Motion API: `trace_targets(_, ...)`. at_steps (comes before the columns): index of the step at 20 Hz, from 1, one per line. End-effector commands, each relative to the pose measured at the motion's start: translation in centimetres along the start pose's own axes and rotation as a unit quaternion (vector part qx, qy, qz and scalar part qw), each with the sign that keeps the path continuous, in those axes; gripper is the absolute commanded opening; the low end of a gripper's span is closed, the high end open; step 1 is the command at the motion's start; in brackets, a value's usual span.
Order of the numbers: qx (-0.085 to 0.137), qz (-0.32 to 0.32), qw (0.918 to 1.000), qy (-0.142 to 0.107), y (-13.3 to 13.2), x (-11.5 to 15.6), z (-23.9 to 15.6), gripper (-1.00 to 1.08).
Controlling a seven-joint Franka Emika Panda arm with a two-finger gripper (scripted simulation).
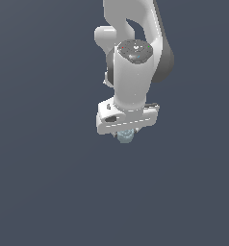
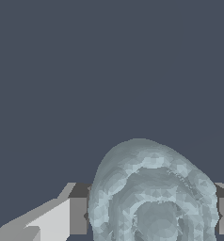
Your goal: Pick up the object and move it to a goal position.
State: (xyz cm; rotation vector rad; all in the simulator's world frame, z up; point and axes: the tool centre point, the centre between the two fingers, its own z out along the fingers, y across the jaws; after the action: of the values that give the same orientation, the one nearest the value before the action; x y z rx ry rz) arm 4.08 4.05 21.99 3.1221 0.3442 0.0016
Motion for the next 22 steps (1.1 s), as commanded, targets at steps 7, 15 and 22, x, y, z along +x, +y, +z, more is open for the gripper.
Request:
trace_targets(7, 0.0, 0.0, 1.0, 0.0, -2.8, 0.7, -9.8, -1.0)
trace_targets(15, 0.0, 0.0, 1.0, 0.0, -5.1, 1.5, -17.6, -1.0)
trace_targets(22, 0.0, 0.0, 1.0, 0.0, -6.4, 2.1, -22.2, -1.0)
